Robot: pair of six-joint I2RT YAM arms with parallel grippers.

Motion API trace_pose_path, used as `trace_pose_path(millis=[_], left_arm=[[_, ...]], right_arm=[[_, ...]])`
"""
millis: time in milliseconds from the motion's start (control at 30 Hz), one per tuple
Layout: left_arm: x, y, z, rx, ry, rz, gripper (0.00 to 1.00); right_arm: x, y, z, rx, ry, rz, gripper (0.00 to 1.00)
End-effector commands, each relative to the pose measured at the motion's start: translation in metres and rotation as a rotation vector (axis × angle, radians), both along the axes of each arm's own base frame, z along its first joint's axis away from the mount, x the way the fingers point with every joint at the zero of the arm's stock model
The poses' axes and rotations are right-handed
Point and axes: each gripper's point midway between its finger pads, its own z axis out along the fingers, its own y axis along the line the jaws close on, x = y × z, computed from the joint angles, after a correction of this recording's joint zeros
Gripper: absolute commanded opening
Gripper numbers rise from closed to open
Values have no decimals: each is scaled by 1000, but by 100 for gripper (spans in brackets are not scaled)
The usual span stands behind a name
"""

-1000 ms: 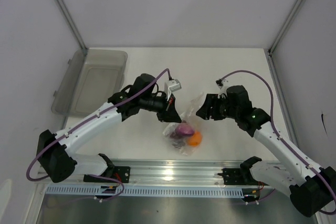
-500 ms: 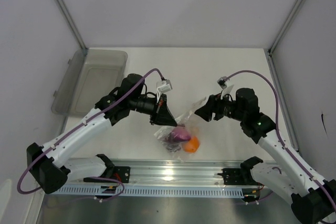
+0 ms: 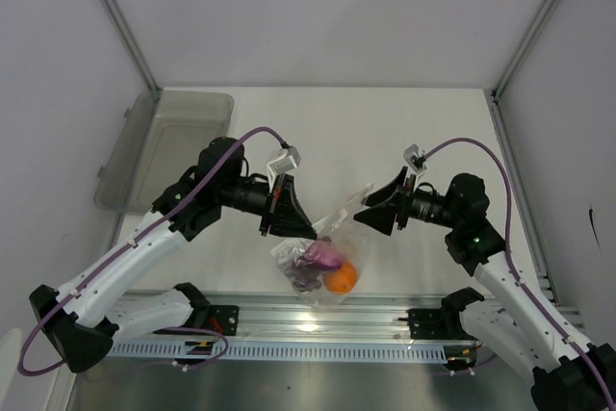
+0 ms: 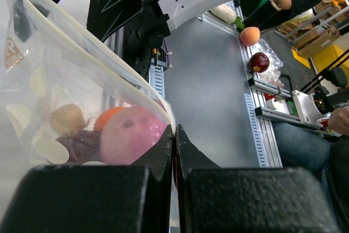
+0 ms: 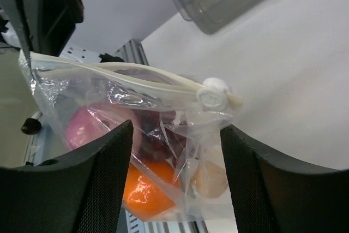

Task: Place the food in the zip-top bag and seal the zipper
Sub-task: Adjust the zipper food storage bag at the center of the board.

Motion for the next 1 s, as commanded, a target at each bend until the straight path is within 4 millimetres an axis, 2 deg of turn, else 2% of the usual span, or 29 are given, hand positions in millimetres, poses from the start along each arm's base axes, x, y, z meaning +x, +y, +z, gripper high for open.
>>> trace_pose_path(millis=[0, 200, 267, 333, 400, 433, 500, 567, 733, 800, 900, 967], left_arm=[[-9, 3, 36, -103, -65, -52, 1], [-12, 4, 41, -115, -63, -58, 1], [-12, 4, 44, -122, -67, -58, 1], [-11, 4, 43, -120, -65, -52, 1], [-10, 3, 41, -117, -62, -48, 1], [-9, 3, 38, -115, -58, -44, 1], [-8, 3, 35, -110, -49, -40, 1], [-5, 3, 29, -98, -34, -27, 1], [11, 6, 14, -54, -23, 70, 0], [16, 9, 3, -15, -13, 111, 1], [40, 11, -20, 80, -26, 249, 1], [46, 12, -29, 116, -30, 270, 1]], right_arm=[[-15, 6, 25, 84, -106, 115, 68], [-13, 11, 28, 114, -107, 147, 64], [-13, 12, 29, 123, -116, 154, 56], [-14, 12, 30, 130, -118, 155, 42], [-12, 11, 28, 130, -117, 144, 35], [-12, 11, 27, 127, -114, 139, 28], [-10, 11, 26, 132, -113, 126, 22], [-8, 11, 27, 136, -102, 114, 0], [1, 8, 26, 122, -56, 43, 0], [3, 5, 26, 106, -55, 18, 0], [3, 1, 23, 78, -18, -21, 0], [5, -1, 29, 79, -2, -50, 0]])
